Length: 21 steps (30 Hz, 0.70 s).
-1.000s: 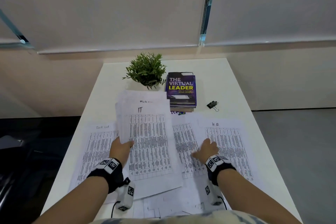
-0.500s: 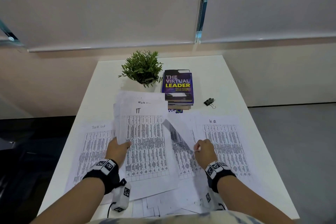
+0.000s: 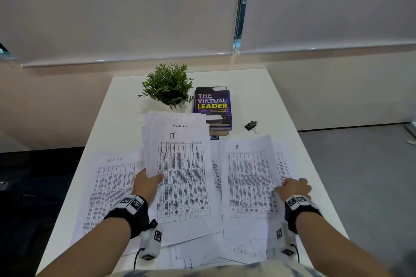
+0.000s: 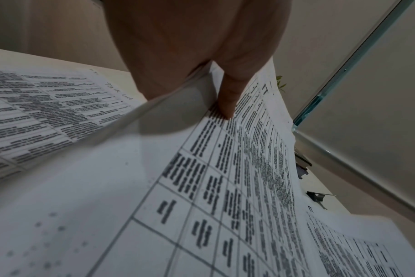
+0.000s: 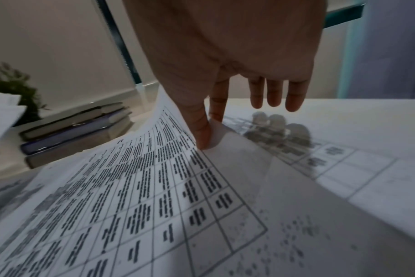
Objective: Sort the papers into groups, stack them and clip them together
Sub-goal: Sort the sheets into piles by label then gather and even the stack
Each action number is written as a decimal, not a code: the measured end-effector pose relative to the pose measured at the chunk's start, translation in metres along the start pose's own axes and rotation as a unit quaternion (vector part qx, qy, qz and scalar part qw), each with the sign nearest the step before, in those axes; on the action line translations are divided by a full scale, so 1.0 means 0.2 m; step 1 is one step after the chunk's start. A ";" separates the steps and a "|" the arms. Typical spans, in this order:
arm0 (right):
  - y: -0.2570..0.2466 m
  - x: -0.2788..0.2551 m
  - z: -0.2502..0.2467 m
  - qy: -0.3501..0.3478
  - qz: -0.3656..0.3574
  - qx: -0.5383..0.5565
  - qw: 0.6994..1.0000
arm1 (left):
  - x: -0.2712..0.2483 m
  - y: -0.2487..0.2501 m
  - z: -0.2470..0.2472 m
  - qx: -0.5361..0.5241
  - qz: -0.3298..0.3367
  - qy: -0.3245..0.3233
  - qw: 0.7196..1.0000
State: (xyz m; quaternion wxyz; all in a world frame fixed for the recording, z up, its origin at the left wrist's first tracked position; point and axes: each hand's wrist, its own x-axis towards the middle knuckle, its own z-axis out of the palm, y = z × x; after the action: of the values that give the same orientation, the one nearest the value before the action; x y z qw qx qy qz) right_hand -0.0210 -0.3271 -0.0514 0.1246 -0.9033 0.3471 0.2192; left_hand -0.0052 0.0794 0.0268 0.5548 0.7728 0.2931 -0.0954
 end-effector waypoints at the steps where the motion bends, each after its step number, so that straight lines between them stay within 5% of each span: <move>1: 0.02 0.00 -0.01 -0.010 0.012 -0.003 1.000 | -0.01 0.01 0.02 0.000 0.002 -0.004 1.000; 9: 0.07 0.01 0.00 0.000 0.032 0.008 0.999 | -0.04 0.05 0.13 0.010 0.027 -0.027 0.999; 21: 0.09 -0.05 0.02 0.061 -0.064 0.030 0.996 | -0.05 0.08 0.22 0.016 0.033 -0.031 0.999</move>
State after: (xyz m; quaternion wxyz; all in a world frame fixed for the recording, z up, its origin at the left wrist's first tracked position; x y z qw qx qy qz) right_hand -0.0416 -0.3327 -0.0522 0.1434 -0.9313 0.3019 0.1446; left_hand 0.0028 0.0331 0.0283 0.5539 0.7876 0.2487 -0.1052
